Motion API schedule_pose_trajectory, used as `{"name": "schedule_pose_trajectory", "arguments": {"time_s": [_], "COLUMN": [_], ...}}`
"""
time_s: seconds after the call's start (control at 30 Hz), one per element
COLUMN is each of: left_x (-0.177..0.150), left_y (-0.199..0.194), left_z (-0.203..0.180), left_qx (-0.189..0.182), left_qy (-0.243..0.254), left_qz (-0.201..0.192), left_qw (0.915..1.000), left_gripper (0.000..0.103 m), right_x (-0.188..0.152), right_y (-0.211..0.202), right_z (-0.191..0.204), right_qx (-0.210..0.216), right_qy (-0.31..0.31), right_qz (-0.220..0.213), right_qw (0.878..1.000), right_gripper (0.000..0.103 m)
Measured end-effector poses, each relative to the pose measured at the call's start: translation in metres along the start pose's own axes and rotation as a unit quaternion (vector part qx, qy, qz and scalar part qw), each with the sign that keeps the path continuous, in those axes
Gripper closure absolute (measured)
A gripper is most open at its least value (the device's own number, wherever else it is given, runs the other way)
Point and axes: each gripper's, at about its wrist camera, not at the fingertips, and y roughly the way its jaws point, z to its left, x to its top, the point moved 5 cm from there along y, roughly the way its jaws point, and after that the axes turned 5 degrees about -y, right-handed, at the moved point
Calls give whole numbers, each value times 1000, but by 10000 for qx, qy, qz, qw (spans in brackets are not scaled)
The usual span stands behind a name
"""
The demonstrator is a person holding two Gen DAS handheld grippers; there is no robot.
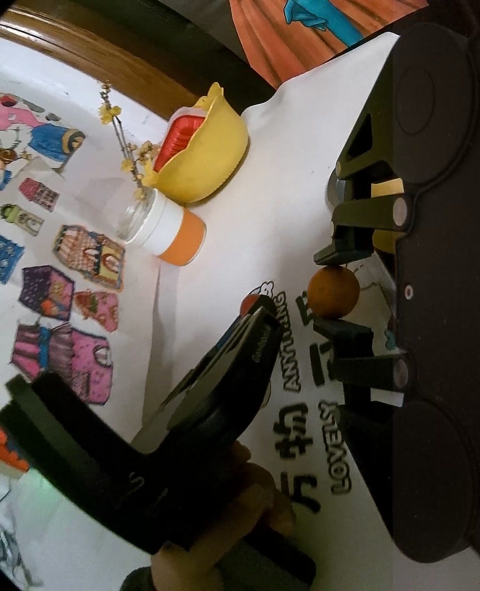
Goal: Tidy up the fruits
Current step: 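Carry the cherry tomato with the left tool while the right tool carries the tangerine into the tray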
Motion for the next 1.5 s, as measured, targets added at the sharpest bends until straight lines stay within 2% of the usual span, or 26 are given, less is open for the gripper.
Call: {"name": "schedule_pose_trajectory", "arguments": {"time_s": [0.37, 0.6, 0.87, 1.1, 1.5], "left_x": [-21, -24, -31, -38, -61], "left_y": [-40, -67, -92, -102, -100], "left_z": [-21, -47, -78, -105, -142], "left_qx": [-181, -379, -648, -848, -1119], "left_qy": [80, 301, 475, 628, 830], "left_qz": [53, -43, -99, -110, 61], "left_qw": [9998, 9988, 9967, 9944, 9902], "left_gripper": [81, 81, 81, 81, 80], "right_x": [-13, -20, -46, -68, -106], "right_y": [-42, -73, -113, -138, -162], "right_z": [13, 10, -1, -8, -9], "right_qx": [-51, -243, -590, -832, -976], "right_qy": [37, 177, 463, 652, 1053], "right_qz": [-148, -294, -333, -290, -219], "right_qw": [9999, 9991, 9966, 9940, 9894], "right_gripper": [69, 69, 69, 69, 69]}}
